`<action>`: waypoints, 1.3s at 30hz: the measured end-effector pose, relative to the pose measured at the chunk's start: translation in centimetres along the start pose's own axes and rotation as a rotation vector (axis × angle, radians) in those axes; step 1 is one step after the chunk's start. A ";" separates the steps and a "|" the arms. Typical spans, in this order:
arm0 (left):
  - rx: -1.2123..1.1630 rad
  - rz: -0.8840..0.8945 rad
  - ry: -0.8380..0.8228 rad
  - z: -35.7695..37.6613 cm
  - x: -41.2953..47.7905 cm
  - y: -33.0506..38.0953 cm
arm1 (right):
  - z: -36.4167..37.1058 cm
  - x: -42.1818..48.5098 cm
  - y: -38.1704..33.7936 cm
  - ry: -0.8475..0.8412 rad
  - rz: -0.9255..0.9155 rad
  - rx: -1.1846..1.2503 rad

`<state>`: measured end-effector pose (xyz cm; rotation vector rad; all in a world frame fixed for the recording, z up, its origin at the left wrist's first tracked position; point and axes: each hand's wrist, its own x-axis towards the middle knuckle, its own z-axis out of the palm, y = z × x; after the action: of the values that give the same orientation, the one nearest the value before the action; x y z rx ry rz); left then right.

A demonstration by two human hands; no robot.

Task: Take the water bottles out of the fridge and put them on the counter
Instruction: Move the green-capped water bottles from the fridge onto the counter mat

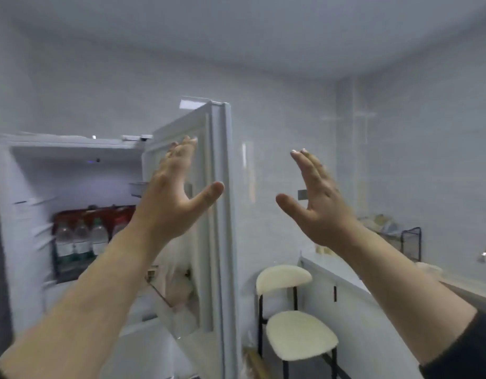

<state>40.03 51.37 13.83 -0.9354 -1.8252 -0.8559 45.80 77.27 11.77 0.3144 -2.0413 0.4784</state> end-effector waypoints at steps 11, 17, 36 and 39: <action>0.324 -0.216 0.143 -25.5 -7.9 -19.3 | 23.0 6.7 -24.0 -0.156 -0.230 0.263; 0.291 -0.274 0.130 -25.4 -9.0 -24.8 | 28.9 7.3 -25.6 -0.142 -0.129 0.347; 0.273 -0.491 0.105 -19.2 -6.5 -54.3 | 63.3 18.9 -21.7 -0.243 0.084 0.508; 0.244 -0.484 0.119 -17.3 -5.0 -58.1 | 67.9 21.1 -20.4 -0.258 0.143 0.538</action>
<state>-1.66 7.86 5.54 -0.2822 -2.0275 -0.9262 -8.44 27.59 4.14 0.5770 -2.1643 1.1299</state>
